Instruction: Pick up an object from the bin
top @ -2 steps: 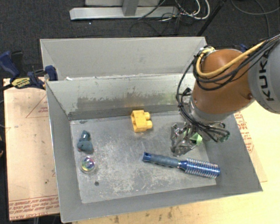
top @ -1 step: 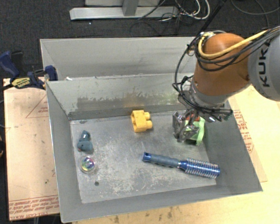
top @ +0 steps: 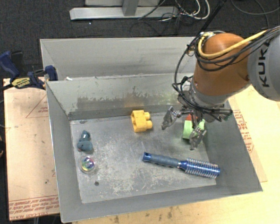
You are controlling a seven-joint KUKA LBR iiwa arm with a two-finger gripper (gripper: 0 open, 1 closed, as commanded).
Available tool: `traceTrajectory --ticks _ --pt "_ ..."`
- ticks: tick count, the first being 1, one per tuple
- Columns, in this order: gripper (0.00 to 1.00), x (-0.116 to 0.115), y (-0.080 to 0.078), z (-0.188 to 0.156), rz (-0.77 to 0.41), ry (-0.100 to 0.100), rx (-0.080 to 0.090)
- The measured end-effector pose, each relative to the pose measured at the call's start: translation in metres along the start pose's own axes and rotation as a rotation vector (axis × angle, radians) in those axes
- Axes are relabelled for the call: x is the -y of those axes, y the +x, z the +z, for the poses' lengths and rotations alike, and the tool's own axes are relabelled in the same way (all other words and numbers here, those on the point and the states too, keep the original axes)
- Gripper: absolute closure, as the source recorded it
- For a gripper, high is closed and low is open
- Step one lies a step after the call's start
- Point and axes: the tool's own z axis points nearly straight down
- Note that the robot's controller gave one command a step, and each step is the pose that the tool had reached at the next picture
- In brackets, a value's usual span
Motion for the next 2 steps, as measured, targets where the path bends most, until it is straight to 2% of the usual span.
traceTrajectory --ticks 1,2 --pt "0.0 0.004 0.074 0.073 -0.116 0.018 0.012" --pt "0.0 -0.022 0.055 0.087 0.178 0.032 0.022"
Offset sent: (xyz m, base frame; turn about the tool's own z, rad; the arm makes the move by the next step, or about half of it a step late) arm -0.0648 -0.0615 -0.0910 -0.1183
